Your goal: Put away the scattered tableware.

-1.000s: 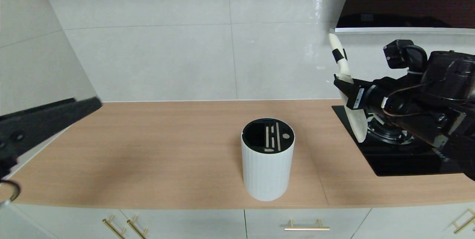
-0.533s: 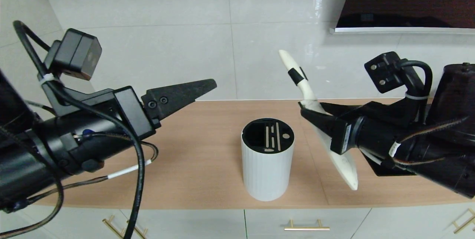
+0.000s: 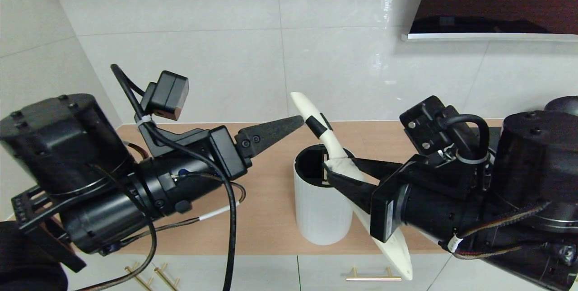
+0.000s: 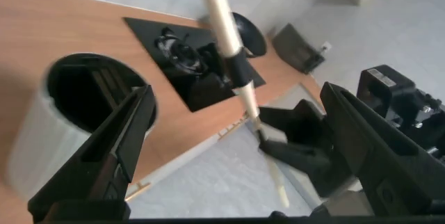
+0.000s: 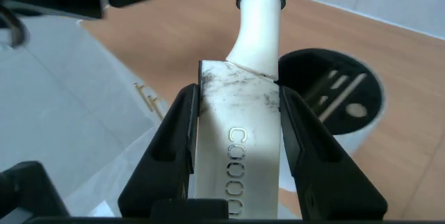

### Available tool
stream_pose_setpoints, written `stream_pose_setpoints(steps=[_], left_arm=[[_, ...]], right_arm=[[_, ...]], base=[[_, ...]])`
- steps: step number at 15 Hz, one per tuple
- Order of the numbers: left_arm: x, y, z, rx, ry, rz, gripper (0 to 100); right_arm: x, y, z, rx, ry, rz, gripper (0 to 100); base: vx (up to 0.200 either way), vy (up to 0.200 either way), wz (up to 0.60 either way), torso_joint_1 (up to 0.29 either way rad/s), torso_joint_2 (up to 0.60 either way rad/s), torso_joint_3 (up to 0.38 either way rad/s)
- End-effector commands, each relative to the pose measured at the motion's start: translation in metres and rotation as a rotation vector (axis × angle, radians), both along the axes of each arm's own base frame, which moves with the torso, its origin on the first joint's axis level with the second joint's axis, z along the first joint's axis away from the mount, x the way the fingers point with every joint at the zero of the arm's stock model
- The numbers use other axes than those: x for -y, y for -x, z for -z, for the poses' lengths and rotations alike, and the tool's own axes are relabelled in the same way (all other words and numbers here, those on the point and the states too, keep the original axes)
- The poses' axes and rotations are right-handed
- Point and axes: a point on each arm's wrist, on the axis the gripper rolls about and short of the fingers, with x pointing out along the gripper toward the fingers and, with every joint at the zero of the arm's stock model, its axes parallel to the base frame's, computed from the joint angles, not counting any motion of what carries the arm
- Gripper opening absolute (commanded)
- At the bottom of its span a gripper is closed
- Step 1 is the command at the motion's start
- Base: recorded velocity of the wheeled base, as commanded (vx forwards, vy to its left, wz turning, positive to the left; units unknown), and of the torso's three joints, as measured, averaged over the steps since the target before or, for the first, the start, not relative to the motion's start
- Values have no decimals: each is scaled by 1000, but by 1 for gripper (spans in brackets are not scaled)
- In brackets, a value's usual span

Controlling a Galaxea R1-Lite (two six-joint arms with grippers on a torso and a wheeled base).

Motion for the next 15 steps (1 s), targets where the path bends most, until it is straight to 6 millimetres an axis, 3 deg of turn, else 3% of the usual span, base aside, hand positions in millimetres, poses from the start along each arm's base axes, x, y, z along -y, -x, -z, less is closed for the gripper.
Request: stream_pose_setpoints(steps=[1,7,15], left_arm=[[10,-5,14,-31,-16,5,100],[13,-7,15,-19,-5,-15,100],[17,-8,20,-32,-15,-11,100]], right_arm=[[-10,4,6,-11,14,-25,0],[-26,8,14,-29,-1,-56,0],[-29,6,16,-35,-8,-53,0]], base=[[0,0,0,0,0,0],[0,0,0,0,0,0],[0,0,0,0,0,0]])
